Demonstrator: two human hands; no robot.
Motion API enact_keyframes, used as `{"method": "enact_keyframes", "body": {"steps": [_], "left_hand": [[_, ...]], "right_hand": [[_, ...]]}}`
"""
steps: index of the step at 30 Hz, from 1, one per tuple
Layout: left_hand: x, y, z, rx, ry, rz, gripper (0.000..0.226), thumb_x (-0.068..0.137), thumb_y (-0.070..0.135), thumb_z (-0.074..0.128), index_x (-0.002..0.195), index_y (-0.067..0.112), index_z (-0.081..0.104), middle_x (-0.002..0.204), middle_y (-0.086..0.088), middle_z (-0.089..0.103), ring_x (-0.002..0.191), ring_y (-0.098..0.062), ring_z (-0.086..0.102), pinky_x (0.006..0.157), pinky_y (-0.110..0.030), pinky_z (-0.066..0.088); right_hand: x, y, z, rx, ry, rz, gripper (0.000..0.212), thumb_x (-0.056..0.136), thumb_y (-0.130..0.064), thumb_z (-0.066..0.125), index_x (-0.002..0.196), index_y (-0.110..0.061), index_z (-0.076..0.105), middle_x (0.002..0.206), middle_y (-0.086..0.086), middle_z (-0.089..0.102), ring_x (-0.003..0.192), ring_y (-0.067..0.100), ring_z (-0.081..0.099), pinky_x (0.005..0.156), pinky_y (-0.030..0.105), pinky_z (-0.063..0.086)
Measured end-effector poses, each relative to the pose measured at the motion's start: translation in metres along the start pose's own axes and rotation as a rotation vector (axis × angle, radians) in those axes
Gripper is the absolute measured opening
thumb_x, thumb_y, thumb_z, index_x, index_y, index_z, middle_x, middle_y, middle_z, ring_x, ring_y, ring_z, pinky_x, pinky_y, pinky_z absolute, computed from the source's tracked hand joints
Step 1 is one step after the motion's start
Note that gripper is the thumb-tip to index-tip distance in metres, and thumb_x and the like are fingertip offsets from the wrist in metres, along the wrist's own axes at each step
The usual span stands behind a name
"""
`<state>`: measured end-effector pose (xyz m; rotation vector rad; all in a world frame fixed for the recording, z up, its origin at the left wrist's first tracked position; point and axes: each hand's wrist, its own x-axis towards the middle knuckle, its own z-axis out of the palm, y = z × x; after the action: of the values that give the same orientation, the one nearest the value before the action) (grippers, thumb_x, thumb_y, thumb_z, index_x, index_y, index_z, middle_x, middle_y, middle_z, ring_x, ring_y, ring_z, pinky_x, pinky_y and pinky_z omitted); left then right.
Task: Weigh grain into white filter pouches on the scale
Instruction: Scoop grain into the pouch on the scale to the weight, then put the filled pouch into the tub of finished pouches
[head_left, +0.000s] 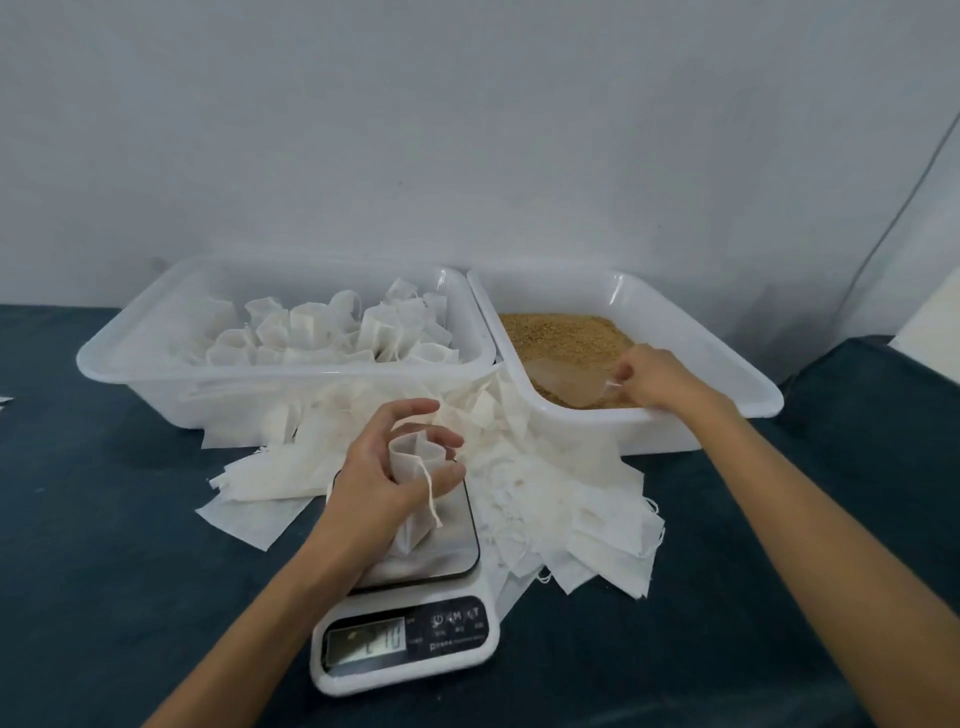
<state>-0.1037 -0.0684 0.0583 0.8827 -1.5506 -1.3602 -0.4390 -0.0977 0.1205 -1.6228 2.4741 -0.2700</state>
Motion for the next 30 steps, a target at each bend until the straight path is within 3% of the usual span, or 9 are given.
{"method": "enact_keyframes", "body": {"steps": [4, 8, 11, 14, 16, 18, 21, 25, 30], "left_hand": [[0.0, -0.003, -0.001, 0.019, -0.041, 0.026, 0.033, 0.101, 0.009, 0.067, 0.128, 0.027, 0.061, 0.114, 0.002, 0.079, 0.113, -0.018, 0.072, 0.102, -0.042, 0.053], [0.001, -0.004, -0.002, 0.015, -0.031, 0.041, 0.024, 0.109, 0.013, 0.051, 0.129, 0.023, 0.062, 0.114, 0.003, 0.079, 0.111, -0.015, 0.073, 0.093, -0.04, 0.053], [0.002, -0.005, -0.003, -0.003, -0.029, 0.048, 0.026, 0.11, 0.012, 0.048, 0.129, 0.022, 0.062, 0.116, 0.002, 0.079, 0.112, -0.016, 0.073, 0.089, -0.038, 0.052], [0.004, -0.002, -0.004, -0.009, 0.001, 0.078, 0.027, 0.11, 0.009, 0.047, 0.128, 0.02, 0.063, 0.116, 0.001, 0.079, 0.108, -0.02, 0.075, 0.086, -0.028, 0.055], [0.007, 0.003, -0.008, -0.053, 0.049, 0.091, 0.026, 0.11, 0.007, 0.046, 0.128, 0.015, 0.064, 0.116, -0.004, 0.079, 0.103, -0.026, 0.076, 0.081, -0.029, 0.06], [0.012, 0.011, -0.013, -0.094, 0.091, 0.093, 0.025, 0.109, 0.004, 0.047, 0.127, 0.01, 0.064, 0.115, -0.008, 0.079, 0.099, -0.03, 0.077, 0.076, -0.032, 0.063], [0.025, 0.03, -0.023, -0.053, 0.114, 0.131, 0.024, 0.11, 0.007, 0.047, 0.127, 0.01, 0.063, 0.115, -0.005, 0.079, 0.101, -0.025, 0.076, 0.069, -0.033, 0.063], [0.065, 0.062, -0.038, -0.003, 0.136, 0.18, 0.026, 0.109, 0.001, 0.044, 0.128, 0.003, 0.062, 0.114, -0.005, 0.079, 0.102, -0.023, 0.075, 0.083, -0.033, 0.062], [0.134, 0.085, -0.02, 0.015, 0.121, 0.154, 0.036, 0.101, -0.012, 0.037, 0.128, -0.007, 0.06, 0.116, -0.012, 0.077, 0.099, -0.023, 0.069, 0.088, -0.034, 0.057]], "right_hand": [[0.002, -0.005, -0.001, -0.075, -0.076, -0.002, 0.027, 0.095, -0.021, 0.07, 0.119, -0.007, 0.073, 0.124, 0.01, 0.068, 0.111, 0.027, 0.062, 0.085, 0.029, 0.044], [0.001, -0.008, -0.001, -0.148, -0.034, 0.012, 0.029, 0.093, -0.023, 0.072, 0.116, -0.006, 0.073, 0.119, 0.011, 0.07, 0.107, 0.028, 0.064, 0.093, 0.037, 0.052], [-0.012, -0.018, 0.001, -0.112, 0.248, -0.092, 0.026, 0.096, -0.022, 0.066, 0.117, -0.007, 0.068, 0.116, 0.005, 0.071, 0.104, 0.024, 0.065, 0.095, 0.044, 0.051], [-0.045, -0.046, 0.014, 0.282, 0.529, -0.359, 0.019, 0.1, -0.026, 0.06, 0.115, -0.016, 0.068, 0.107, -0.006, 0.068, 0.098, 0.012, 0.063, 0.09, 0.038, 0.053], [-0.071, -0.072, 0.03, 0.482, 0.603, -0.545, 0.013, 0.101, -0.026, 0.058, 0.107, -0.02, 0.068, 0.096, -0.012, 0.066, 0.089, 0.007, 0.061, 0.079, 0.03, 0.052], [-0.092, -0.096, 0.05, 0.621, 0.6, -0.644, 0.01, 0.101, -0.024, 0.059, 0.103, -0.022, 0.068, 0.087, -0.016, 0.065, 0.082, 0.008, 0.063, 0.072, 0.023, 0.05], [-0.106, -0.12, 0.08, 0.804, 0.511, -0.64, 0.01, 0.102, -0.022, 0.06, 0.101, -0.021, 0.069, 0.077, -0.016, 0.066, 0.075, 0.007, 0.066, 0.067, 0.011, 0.046], [-0.101, -0.124, 0.098, 0.895, 0.448, -0.605, 0.011, 0.101, -0.021, 0.06, 0.102, -0.019, 0.07, 0.067, -0.013, 0.066, 0.065, 0.008, 0.066, 0.061, 0.008, 0.041], [-0.098, -0.114, 0.108, 0.909, 0.378, -0.611, 0.011, 0.102, -0.021, 0.059, 0.1, -0.027, 0.067, 0.063, -0.008, 0.063, 0.061, 0.011, 0.064, 0.059, 0.011, 0.042]]}}
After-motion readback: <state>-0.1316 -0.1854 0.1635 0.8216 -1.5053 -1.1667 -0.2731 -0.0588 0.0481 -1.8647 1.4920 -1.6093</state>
